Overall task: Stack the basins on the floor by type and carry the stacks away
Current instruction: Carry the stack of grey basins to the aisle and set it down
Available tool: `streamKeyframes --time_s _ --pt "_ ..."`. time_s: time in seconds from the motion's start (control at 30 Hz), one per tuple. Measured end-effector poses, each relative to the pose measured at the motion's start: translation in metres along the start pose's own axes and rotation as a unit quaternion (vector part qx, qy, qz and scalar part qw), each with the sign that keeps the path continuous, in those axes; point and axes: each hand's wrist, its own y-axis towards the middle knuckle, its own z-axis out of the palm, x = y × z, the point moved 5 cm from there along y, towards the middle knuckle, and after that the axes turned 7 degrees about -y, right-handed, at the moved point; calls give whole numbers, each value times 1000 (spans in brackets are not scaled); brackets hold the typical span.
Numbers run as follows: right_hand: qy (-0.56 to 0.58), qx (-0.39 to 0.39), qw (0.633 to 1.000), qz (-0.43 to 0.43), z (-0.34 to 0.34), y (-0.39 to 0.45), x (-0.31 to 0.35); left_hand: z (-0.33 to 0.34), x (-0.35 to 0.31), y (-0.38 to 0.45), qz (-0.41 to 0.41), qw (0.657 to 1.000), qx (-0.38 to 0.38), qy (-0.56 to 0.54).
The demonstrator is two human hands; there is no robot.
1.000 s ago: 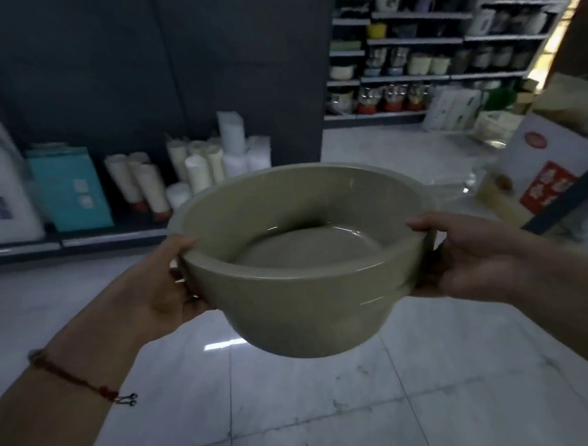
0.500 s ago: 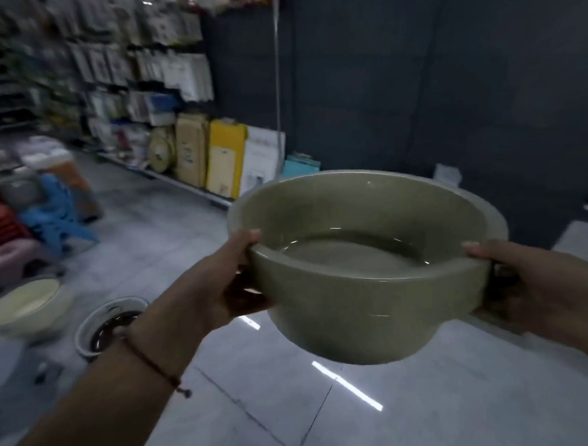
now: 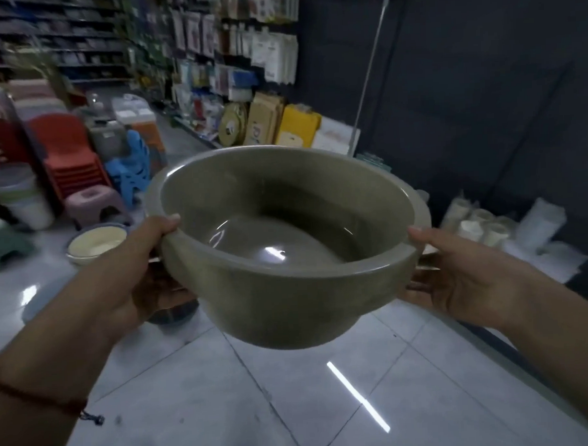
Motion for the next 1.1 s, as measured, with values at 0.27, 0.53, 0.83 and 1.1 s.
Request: streamKeyframes --time_s 0.27,0.53,0.83,1.1 --pt "-14 -43 999 24 95 64 7 -19 -33 91 -18 999 16 -25" --pt "20 -89 996 15 121 82 4 -34 -29 141 -89 994 56 -30" --pt "15 -77 995 62 121 155 17 -10 -25 209 -132 991 28 -15" --pt "4 -3 993 121 103 289 57 40 -17 306 -150 988 -31 18"
